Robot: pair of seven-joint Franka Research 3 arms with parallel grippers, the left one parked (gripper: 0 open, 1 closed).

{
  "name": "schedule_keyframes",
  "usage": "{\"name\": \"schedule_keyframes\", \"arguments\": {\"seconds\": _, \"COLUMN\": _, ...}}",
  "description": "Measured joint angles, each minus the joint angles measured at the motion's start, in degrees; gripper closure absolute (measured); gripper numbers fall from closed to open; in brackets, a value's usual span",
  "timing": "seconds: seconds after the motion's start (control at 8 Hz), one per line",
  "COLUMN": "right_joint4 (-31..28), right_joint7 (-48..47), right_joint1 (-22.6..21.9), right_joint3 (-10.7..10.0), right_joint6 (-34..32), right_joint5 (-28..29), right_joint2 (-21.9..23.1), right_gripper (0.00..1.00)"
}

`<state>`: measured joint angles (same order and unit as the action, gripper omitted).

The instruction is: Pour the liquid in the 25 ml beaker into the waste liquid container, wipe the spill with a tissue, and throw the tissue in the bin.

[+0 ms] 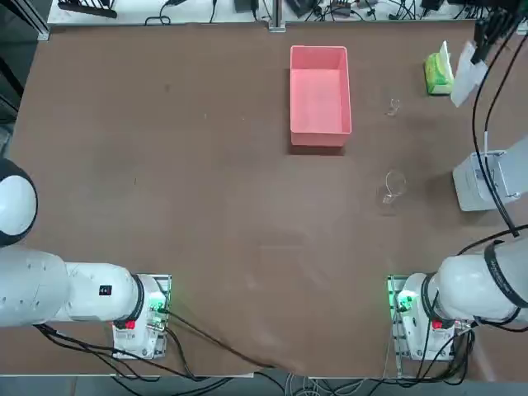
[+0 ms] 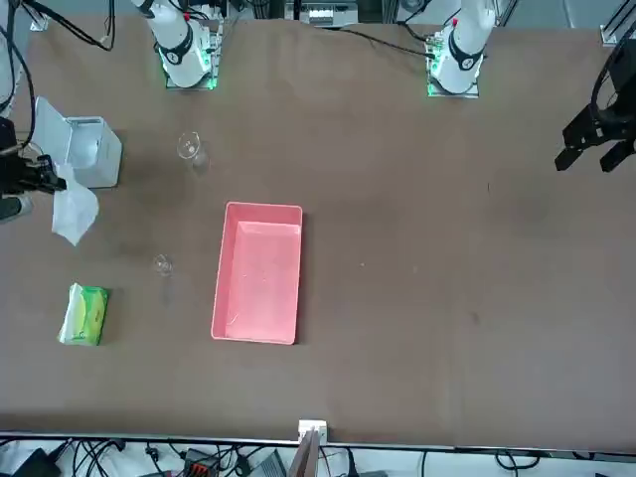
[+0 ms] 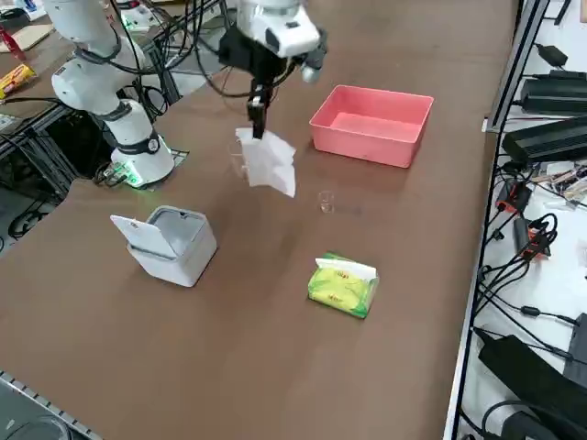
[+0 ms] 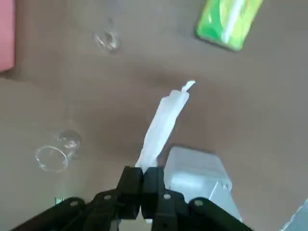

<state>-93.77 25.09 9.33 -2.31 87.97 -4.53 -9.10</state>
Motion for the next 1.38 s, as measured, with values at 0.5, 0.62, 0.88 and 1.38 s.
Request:
{"name": "schedule_keyframes", "arguments": {"seconds": 0.5, "right_joint4": -16.9, "right_joint7": -0.1, "right_joint1": 8.0, "right_joint3": -0.1, "right_joint6": 0.5, "right_joint5": -0.1, "right_joint2": 9.4, "right_gripper": 0.96}}
{"name": "schedule_keyframes", "arguments": {"seconds": 0.62, "right_joint4": -20.1, "right_joint7": -0.1, "right_joint1": 9.4, "right_joint3": -0.1, "right_joint6": 0.5, "right_joint5": -0.1, "right_joint2": 10.7, "right_gripper": 0.96}}
{"name": "schedule_keyframes", "arguments": {"seconds": 0.88, "right_joint4": -24.6, "right_joint7": -0.1, "right_joint1": 13.1, "right_joint3": -0.2, "right_joint6": 0.7, "right_joint5": -0.9, "right_joint2": 11.1, "right_gripper": 0.96}}
{"name": "schedule_keyframes", "arguments": {"seconds": 1.38, "right_joint4": -27.4, "right_joint7": 0.2, "right_joint1": 16.0, "right_joint3": -2.1, "right_joint6": 1.0, "right_joint5": -1.8, "right_joint2": 11.0, "right_gripper": 0.96}}
